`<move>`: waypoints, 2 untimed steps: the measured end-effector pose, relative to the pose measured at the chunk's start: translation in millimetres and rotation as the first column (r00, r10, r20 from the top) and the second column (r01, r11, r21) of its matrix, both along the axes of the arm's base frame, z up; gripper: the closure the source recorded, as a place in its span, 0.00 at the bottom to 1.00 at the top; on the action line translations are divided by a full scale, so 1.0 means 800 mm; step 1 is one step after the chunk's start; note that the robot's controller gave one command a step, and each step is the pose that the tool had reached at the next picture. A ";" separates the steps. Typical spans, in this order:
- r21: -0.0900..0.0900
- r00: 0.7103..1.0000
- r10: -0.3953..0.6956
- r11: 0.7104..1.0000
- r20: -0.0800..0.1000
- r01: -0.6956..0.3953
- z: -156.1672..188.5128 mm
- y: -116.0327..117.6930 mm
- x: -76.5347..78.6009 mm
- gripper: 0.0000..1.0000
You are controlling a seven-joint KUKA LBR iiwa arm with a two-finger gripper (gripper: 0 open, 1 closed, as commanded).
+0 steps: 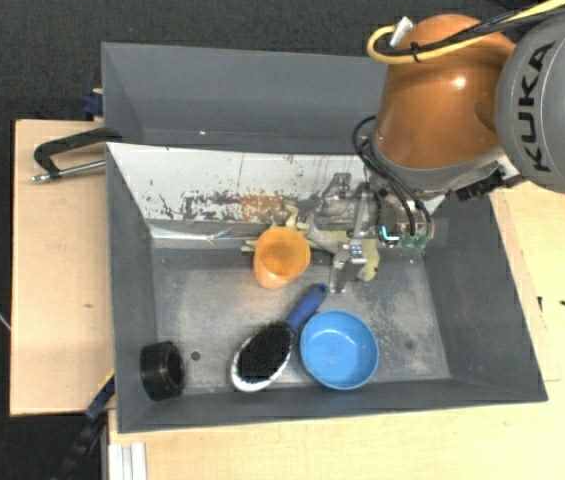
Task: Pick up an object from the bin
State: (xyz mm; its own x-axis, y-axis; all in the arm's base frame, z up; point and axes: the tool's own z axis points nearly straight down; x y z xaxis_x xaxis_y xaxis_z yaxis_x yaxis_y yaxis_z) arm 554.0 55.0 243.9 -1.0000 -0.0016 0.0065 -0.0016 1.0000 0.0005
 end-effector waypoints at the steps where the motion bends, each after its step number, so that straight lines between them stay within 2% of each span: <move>1: -0.001 1.000 -0.024 1.000 0.020 0.024 -0.193 -0.038 0.021 0.00; 2: -0.005 1.000 -0.024 1.000 0.014 0.024 -0.192 -0.041 0.021 1.00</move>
Offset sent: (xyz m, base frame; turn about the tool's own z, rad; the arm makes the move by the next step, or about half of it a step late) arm 0.0136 -0.0316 -0.1739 0.0223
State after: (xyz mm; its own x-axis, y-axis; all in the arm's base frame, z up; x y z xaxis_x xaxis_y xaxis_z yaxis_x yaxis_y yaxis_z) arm 570.6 21.8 90.1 -0.9997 0.0222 -0.0076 0.0223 0.9997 -0.0050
